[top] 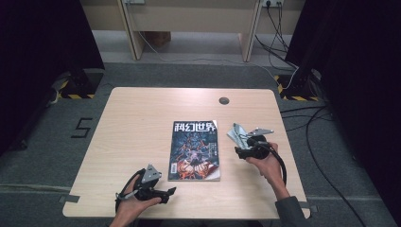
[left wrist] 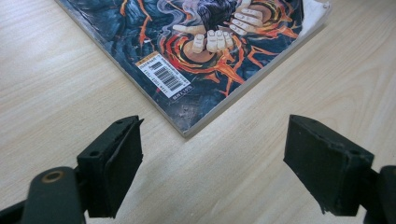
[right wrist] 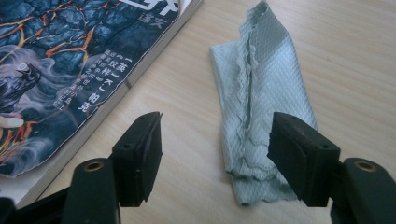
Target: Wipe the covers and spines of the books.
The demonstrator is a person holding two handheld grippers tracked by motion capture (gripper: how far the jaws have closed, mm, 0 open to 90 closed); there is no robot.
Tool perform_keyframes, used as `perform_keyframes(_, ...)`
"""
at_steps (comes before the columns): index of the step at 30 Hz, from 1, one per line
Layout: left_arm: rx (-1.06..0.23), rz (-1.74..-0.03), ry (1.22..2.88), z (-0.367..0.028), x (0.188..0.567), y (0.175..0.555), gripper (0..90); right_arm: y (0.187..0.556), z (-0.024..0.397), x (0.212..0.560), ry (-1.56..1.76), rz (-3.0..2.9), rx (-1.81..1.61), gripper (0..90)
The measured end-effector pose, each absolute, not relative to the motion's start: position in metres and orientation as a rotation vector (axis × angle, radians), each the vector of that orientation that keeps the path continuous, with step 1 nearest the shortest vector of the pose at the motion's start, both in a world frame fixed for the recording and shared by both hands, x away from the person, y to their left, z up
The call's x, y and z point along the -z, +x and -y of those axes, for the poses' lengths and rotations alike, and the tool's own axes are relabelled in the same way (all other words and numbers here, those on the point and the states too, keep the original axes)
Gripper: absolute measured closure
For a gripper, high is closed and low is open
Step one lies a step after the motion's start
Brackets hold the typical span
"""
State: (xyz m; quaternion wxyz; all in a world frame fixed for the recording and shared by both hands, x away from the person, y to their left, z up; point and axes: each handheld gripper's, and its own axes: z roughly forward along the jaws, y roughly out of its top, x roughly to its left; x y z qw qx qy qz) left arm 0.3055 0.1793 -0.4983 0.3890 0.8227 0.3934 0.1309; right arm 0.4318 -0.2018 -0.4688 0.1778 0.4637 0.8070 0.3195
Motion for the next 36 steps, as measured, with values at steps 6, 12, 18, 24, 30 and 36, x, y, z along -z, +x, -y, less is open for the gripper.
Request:
perform_keyframes(6,-0.333,-0.996,2.1,-0.178,0.499,0.306,18.9,0.421,0.208,0.473,1.328,-2.286,-0.909,30.3)
perform_keyframes(12,-0.338,-0.996,2.099,-0.179,0.498,0.305,18.9,0.412,0.21,0.472,1.348,-2.274,-0.915,26.7)
perform_keyframes(18,-0.338,-0.996,2.1,-0.179,0.499,0.305,18.9,0.4,0.211,0.469,1.308,-2.282,-0.939,25.9)
perform_keyframes(24,-0.34,-0.996,2.096,-0.18,0.499,0.304,18.9,0.389,0.211,0.468,1.295,-2.292,-0.941,25.9)
perform_keyframes(30,-0.343,-0.998,2.096,-0.181,0.498,0.305,18.9,0.379,0.214,0.467,1.283,-2.29,-0.953,25.9)
perform_keyframes(36,-0.342,-0.996,2.099,-0.181,0.499,0.304,18.9,0.363,0.216,0.473,1.266,-2.299,-0.942,25.5)
